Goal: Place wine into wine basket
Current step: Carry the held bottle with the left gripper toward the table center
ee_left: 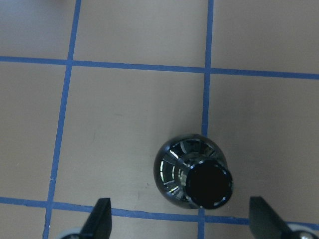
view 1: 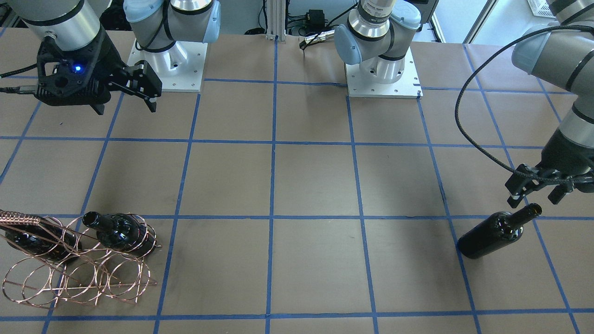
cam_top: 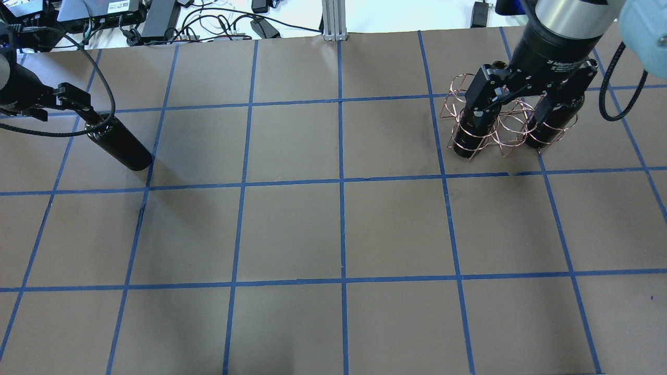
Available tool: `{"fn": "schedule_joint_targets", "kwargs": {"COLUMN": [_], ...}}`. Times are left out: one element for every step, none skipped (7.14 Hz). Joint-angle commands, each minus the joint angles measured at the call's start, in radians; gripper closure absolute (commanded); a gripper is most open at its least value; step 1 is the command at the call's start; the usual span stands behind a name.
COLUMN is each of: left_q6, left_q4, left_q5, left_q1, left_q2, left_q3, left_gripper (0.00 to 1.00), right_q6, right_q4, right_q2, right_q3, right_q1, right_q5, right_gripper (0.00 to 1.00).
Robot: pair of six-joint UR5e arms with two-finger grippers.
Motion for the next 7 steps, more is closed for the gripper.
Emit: {"fn": "schedule_joint_targets", "kwargs": {"left_q6": [0.006, 0.007, 0.007, 0.009, 0.01, 0.014, 0.014], "left_q4": [0.023, 0.023, 0.023, 0.023, 0.023, 0.023, 0.022], "left_q5": [-0.002, -0.017, -0.022, -0.022, -0.052, -0.068, -0.07], "left_q1": [-0.005, -0.012, -0.015, -0.015, -0.017, -0.017, -0.017], "left_q2": [-0.026, -0.029, -0.03, -0.031, -0.031, -0.031, -0.031], "left_q3": [0.002, 0.004, 0.004, 0.004, 0.004, 0.004, 0.004], "left_gripper": [0.1, 0.21, 0.37, 0.52, 0.66, 0.69, 0.7], "right_q6": [0.0, 0.0, 0.001, 0.001, 0.001, 0.001, 0.001], "right_q4": [-0.001, -0.001, -0.001, -0.001, -0.001, -0.001, -0.001], "right_q2": [0.0, 0.001, 0.001, 0.003, 0.001, 0.001, 0.001], "right_q3": [0.001, 0.001, 0.001, 0.001, 0.002, 0.005, 0.005], "right_q1": [0.0, 0.0, 0.0, 0.0, 0.001, 0.001, 0.001], "right_q5": [0.003, 0.003, 0.003, 0.004, 0.004, 0.004, 0.003], "right_gripper": [0.0, 0.0, 0.0, 0.0, 0.0, 0.0, 0.0]}}
